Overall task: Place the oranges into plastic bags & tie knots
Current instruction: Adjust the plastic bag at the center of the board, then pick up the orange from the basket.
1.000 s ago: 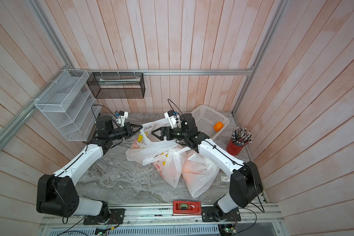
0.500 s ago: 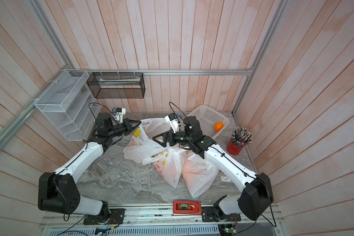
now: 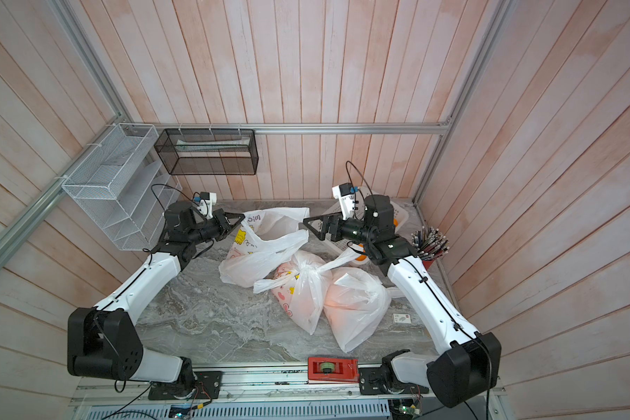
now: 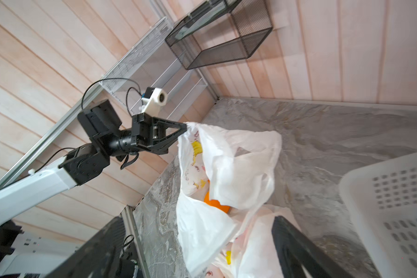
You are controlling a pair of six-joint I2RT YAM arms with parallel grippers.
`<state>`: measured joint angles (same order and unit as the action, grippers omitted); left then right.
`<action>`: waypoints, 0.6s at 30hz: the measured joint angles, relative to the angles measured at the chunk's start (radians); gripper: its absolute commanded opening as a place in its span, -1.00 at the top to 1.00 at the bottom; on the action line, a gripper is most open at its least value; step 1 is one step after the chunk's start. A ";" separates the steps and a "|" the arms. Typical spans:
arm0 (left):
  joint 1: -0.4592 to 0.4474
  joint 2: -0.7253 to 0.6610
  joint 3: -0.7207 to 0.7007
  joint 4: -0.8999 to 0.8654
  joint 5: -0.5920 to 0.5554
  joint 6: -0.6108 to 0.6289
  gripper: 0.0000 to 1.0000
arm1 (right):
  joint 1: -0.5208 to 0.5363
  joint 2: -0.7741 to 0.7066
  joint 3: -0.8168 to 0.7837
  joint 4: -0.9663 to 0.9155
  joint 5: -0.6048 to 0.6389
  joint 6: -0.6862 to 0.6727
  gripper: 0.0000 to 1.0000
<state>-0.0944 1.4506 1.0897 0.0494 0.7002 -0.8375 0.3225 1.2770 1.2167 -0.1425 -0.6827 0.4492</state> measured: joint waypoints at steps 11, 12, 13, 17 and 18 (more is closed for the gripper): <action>0.008 -0.022 -0.008 -0.007 0.012 0.006 1.00 | -0.171 0.194 0.116 -0.176 0.327 -0.079 -0.82; 0.008 -0.023 -0.008 -0.007 0.019 0.006 1.00 | -0.179 0.240 0.141 -0.195 0.377 -0.096 -0.82; 0.008 -0.023 -0.010 -0.007 0.024 0.006 1.00 | -0.188 0.281 0.162 -0.213 0.421 -0.111 -0.83; 0.008 -0.030 -0.012 -0.008 0.036 0.007 1.00 | -0.220 0.425 0.235 -0.271 0.562 -0.159 -0.84; 0.008 -0.032 -0.012 -0.008 0.037 0.007 1.00 | -0.225 0.461 0.259 -0.288 0.596 -0.171 -0.84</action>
<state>-0.0868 1.4185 1.0779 0.0414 0.7376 -0.8303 0.0975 1.7382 1.4761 -0.4301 -0.0868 0.2783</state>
